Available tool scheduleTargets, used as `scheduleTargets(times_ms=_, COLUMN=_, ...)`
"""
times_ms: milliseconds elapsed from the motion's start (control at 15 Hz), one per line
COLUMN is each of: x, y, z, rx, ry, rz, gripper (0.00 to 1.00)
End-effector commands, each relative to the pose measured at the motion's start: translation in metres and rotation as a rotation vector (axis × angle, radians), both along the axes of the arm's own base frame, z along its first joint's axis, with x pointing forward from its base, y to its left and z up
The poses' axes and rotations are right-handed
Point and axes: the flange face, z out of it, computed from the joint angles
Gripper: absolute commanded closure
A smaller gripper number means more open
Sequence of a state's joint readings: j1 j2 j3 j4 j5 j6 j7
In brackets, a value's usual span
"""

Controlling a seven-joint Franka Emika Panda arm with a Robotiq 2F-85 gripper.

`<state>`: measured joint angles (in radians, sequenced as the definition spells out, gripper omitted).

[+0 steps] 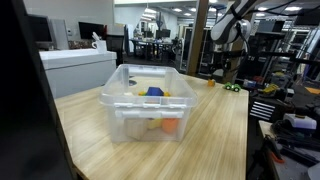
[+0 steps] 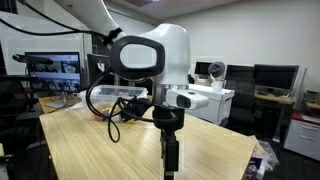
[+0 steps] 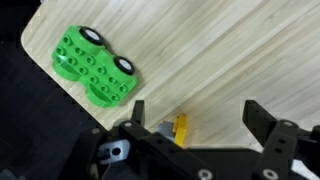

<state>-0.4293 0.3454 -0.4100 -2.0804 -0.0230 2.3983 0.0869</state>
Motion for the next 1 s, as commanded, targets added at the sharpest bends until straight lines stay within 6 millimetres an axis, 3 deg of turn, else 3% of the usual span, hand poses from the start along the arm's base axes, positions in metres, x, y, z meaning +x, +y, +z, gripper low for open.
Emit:
scheduleTargets(times_ms=0, x=0.007, y=0.0, z=-0.006, rx=0.007, ry=-0.061, rz=-0.027, gripper=0.0)
scheduleTargets(times_ms=467, x=0.009, y=0.001, z=-0.004, rx=0.002, ry=-0.026, rz=-0.008, gripper=0.0)
scheduleTargets(times_ms=600, x=0.009, y=0.001, z=-0.007, rx=0.019, ry=-0.099, rz=-0.02, gripper=0.0)
scheduleTargets(times_ms=933, x=0.018, y=-0.028, z=-0.027, rx=-0.045, ry=-0.315, rz=-0.093, gripper=0.0)
